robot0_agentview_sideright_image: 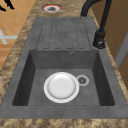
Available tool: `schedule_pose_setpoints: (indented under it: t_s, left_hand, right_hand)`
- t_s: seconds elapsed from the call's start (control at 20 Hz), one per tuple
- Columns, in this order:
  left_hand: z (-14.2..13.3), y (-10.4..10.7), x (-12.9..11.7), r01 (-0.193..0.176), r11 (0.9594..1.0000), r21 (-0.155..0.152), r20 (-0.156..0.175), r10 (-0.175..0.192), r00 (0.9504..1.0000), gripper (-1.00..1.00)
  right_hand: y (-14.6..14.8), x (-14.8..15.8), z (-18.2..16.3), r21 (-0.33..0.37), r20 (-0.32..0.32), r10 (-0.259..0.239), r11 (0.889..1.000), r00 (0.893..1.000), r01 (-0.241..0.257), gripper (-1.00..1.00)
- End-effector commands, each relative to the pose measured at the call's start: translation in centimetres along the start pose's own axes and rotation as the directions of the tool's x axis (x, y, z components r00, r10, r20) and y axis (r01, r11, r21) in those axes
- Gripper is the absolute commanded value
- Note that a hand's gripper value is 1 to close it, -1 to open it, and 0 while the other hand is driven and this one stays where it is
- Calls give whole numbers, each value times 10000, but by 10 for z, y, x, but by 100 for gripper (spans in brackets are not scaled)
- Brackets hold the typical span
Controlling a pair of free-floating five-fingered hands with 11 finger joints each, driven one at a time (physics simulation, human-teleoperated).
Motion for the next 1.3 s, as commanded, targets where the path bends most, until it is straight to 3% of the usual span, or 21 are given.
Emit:
schedule_pose_setpoints:
  t_s: [0.0, 0.2, 0.45, 0.8, 1.25]
  left_hand:
    - [0, 0, 0, 0, 10000, 0, 0, 0, 10000, 0]
    - [0, 0, 0, 0, 10000, 0, 0, 0, 10000, 0]
    - [0, 0, 0, 0, 10000, 0, 0, 0, 10000, 0]
    - [0, 0, 0, 0, 10000, 0, 0, 0, 10000, 0]
    - [0, 0, 0, 0, 10000, 0, 0, 0, 10000, 0]
  right_hand:
    - [30, 26, -2, 254, -457, 199, 9995, 9988, -187, -100]
    - [27, 47, 1, 223, -1141, 173, 9996, 9933, -149, -100]
    - [11, 71, 7, 205, -2050, 45, 9998, 9787, -3, -100]
    - [-8, 106, 14, 162, -3128, -29, 9998, 9498, 84, -100]
    - [12, 162, 1, -281, -4028, 89, 9994, 9153, -220, -100]
